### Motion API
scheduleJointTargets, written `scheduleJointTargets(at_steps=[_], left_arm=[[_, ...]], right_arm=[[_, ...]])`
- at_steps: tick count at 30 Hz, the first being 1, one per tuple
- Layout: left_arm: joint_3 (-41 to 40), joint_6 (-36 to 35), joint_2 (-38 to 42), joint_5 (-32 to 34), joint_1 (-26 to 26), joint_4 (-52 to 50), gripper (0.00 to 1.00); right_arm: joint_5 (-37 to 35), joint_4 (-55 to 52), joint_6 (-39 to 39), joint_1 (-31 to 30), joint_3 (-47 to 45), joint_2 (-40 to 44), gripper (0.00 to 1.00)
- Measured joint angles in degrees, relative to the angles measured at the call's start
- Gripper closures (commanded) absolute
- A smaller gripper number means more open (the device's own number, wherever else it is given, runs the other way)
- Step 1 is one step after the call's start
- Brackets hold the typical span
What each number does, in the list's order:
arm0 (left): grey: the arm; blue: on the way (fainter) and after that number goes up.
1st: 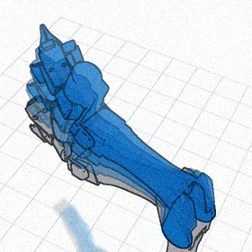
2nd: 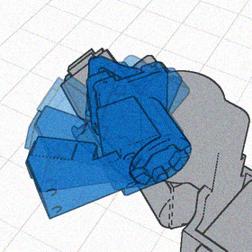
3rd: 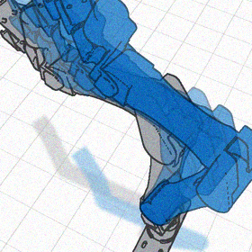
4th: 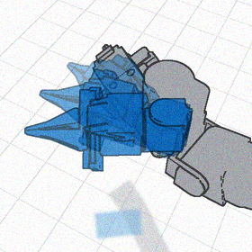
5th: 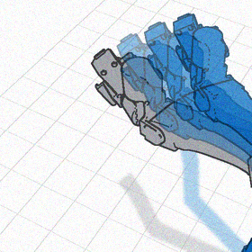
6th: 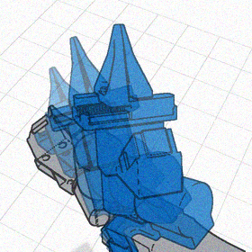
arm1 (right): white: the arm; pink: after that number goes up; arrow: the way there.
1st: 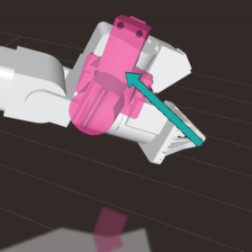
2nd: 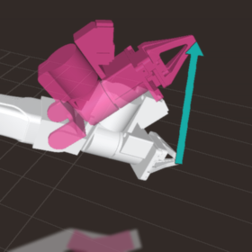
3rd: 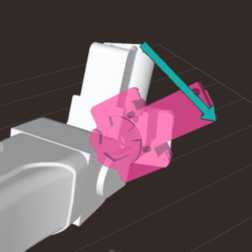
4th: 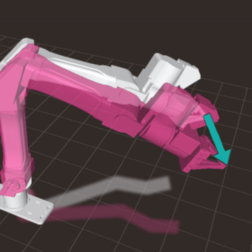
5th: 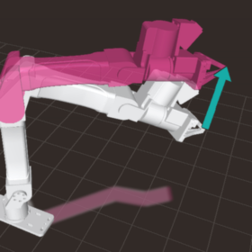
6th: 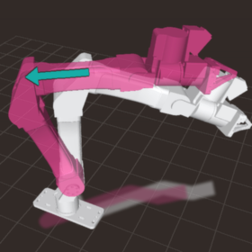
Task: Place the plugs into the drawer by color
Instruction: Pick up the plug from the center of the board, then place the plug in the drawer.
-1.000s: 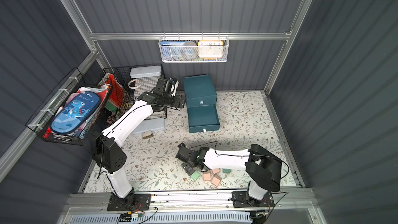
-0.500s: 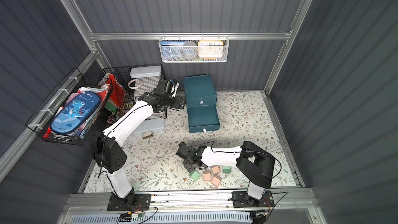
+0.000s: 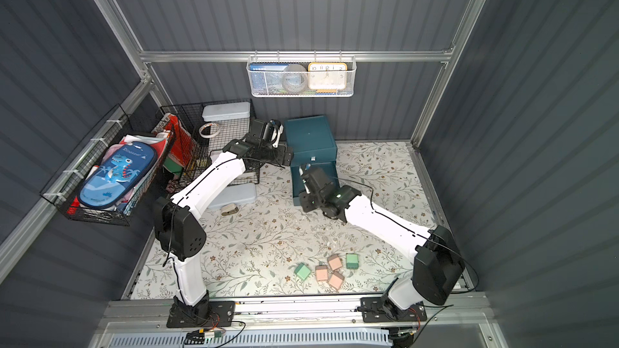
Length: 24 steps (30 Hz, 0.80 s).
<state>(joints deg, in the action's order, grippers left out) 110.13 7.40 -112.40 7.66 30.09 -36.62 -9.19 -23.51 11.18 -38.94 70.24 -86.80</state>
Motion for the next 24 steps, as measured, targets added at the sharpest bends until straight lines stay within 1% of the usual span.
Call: scheduleJointTargets(at_steps=[3, 6, 11, 19, 21, 24], left_arm=[[1.55, -0.37, -1.79, 0.11, -0.02, -0.02, 0.02], [1.64, -0.44, -3.17, 0.04, 0.02, 0.11, 0.02], [1.44, -0.39, -3.58, -0.04, 0.04, 0.20, 0.02], [0.72, 0.11, -1.97, -0.70, -0.02, 0.50, 0.01], [2.05, 0.15, -1.25, -0.74, -0.07, 0.31, 0.01], [6.25, 0.00, -1.03, 0.22, -0.07, 0.39, 0.01]], right_arm=[[-0.09, 1.84, -0.76, 5.25, 0.50, -2.95, 0.70], [0.15, 3.21, -1.01, 8.02, 1.42, -6.69, 0.69], [0.15, 4.26, -1.40, 9.42, 4.17, -11.30, 0.68], [-1.29, 5.60, -1.68, 9.94, 4.11, -11.87, 0.59], [-1.75, 5.81, -1.84, 10.25, 3.67, -11.98, 0.58], [-2.36, 5.68, -2.05, 10.73, 3.41, -12.59, 0.56]])
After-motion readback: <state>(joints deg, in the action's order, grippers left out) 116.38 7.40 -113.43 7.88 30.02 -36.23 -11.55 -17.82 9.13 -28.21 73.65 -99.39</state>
